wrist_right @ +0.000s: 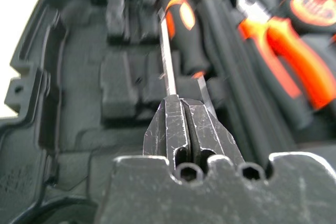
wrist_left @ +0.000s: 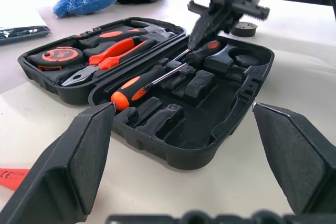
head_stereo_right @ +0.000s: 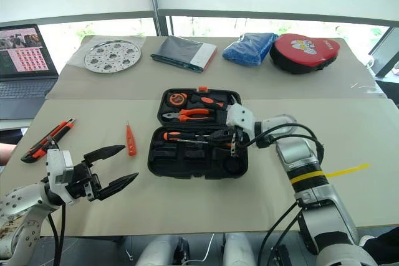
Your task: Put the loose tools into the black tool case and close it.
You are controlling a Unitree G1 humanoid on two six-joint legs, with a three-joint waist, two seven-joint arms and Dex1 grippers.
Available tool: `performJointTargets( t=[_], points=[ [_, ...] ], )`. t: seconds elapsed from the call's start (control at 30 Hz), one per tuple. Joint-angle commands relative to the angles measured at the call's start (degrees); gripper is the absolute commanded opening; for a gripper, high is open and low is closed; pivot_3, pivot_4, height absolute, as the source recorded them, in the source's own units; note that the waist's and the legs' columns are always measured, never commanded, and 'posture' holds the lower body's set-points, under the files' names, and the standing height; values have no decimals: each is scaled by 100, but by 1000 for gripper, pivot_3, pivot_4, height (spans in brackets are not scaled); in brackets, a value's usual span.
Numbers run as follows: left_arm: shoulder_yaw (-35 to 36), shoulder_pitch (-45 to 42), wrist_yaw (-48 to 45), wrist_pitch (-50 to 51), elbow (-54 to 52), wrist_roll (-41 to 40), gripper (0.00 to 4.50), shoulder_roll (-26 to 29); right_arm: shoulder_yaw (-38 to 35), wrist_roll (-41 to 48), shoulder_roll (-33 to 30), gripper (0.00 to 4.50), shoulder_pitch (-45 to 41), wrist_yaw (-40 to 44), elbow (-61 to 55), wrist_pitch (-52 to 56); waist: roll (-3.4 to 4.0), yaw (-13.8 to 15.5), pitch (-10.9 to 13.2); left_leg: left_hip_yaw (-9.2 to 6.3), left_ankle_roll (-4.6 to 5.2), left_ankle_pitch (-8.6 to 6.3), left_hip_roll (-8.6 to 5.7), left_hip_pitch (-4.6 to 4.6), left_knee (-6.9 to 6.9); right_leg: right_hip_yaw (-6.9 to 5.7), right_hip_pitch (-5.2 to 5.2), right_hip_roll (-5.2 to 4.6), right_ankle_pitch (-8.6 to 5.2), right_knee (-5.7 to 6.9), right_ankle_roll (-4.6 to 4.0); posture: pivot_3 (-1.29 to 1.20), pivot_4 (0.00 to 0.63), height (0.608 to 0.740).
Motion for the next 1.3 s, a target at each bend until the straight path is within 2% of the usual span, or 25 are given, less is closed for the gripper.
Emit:
performJointTargets(
  t=[0.03, 0.27, 0.4, 0.53, 0.57, 0.63, 0.7, 0.8, 0.87, 0.93, 1.0, 1.1, 1.17, 1.3],
  points=[
    [112, 11, 50, 22, -162, -27, 4500, 92, 199, -302, -25, 62, -6, -73, 123, -100, 0, -3, 0, 0, 0, 0, 1, 7, 0, 0, 6, 1, 0, 0, 0, 0, 150, 740],
    [280, 231, 467, 378, -420, 69, 4500, 261, 333, -430, 75, 62, -95, -132, 82, 111, 1, -10, -1, -1, -2, -1, 1, 17, -1, 3, 14, 0, 0, 3, -2, 0, 150, 740],
    [828, 770, 820, 576, -583, 30, 4500, 203, -222, 309, 71, 62, 79, -24, -507, 281, 1, -28, 0, -2, -8, -4, 7, 16, -3, 4, 9, 1, -1, 3, -6, 0, 150, 740],
    [1704, 1635, 1273, 930, -868, -258, 4500, -94, -1197, 1437, -253, 1221, 735, 30, -1626, 727, 4, -4, 4, -3, -11, -7, 8, 0, -9, 2, -10, -2, -4, -1, -10, 0, 150, 740],
    [1877, 1819, 1442, 963, -916, -144, 4500, -173, -1419, 1565, -329, 1450, 924, -57, -1832, 734, 5, 12, 4, -4, -10, -9, 8, -2, -10, 2, -11, -3, -5, -5, -10, 0, 150, 740],
    [2096, 2082, 1740, 1034, -997, 96, 4500, -264, -1743, 1767, -435, 2227, 1229, -241, -2155, 812, 4, 36, 5, -4, -4, -14, 6, -4, -10, -1, -10, -8, -5, -10, -9, 0, 150, 740],
    [2327, 2314, 2347, 1570, -1081, 282, 4500, -322, -2087, 1862, -551, 2887, 1629, -334, -2374, 608, 2, 63, 6, -4, -1, -20, 5, 1, -9, -2, -2, -10, -6, -14, -9, 0, 150, 740],
    [2541, 2564, 2767, 2099, -1265, 302, 4500, -395, -2566, 2304, -604, 3903, 2228, 110, -2440, 114, 0, 87, 7, -7, 3, -31, 6, 11, -9, -1, 10, -7, -7, -11, -10, 0, 150, 740],
    [2645, 2644, 3015, 2457, -1410, 247, 4500, -428, -3070, 2660, -373, 4478, 2428, -245, -2463, -9, -2, 90, 8, -6, 5, -32, 5, 14, -9, 5, 11, -6, -7, -8, -11, 0, 150, 740],
    [2664, 2518, 3155, 2870, -1448, 82, 4500, -320, -3260, 2517, -457, 4478, 2863, -72, -2403, -433, 0, 104, 8, -6, 5, -31, 6, 15, -8, 10, 12, -5, -7, -3, -11, 0, 150, 740],
    [2533, 1999, 3461, 3600, -1617, -437, 4500, -183, -3314, 2535, -490, 4478, 3249, 258, -2317, -739, -1, 146, 8, -8, 4, -31, 6, 18, -7, 10, 13, -1, -7, -1, -12, 0, 150, 740],
    [2248, 1097, 4110, 4816, -1797, -1009, 4500, 13, -3245, 2621, -476, 4478, 3282, 432, -2253, -947, 0, 170, 8, -14, -5, -23, 6, 21, -1, 9, 20, 3, -6, 7, -14, 0, 150, 740],
    [2028, 368, 4881, 5893, -1741, -928, 4500, 123, -3182, 2701, -415, 4478, 3195, 430, -2338, -979, 0, 150, 8, -12, -7, -15, 4, 23, 0, 18, 21, 3, -1, 10, -18, 0, 150, 740],
    [1711, -1585, 5855, 7008, -1372, -1206, 4500, -569, -2952, 2792, -346, 4478, 3000, 419, -2505, -983, -2, 119, 9, -11, -20, -6, 5, 46, -6, 21, 33, 13, 7, 20, -24, 0, 150, 740]
  ],
)
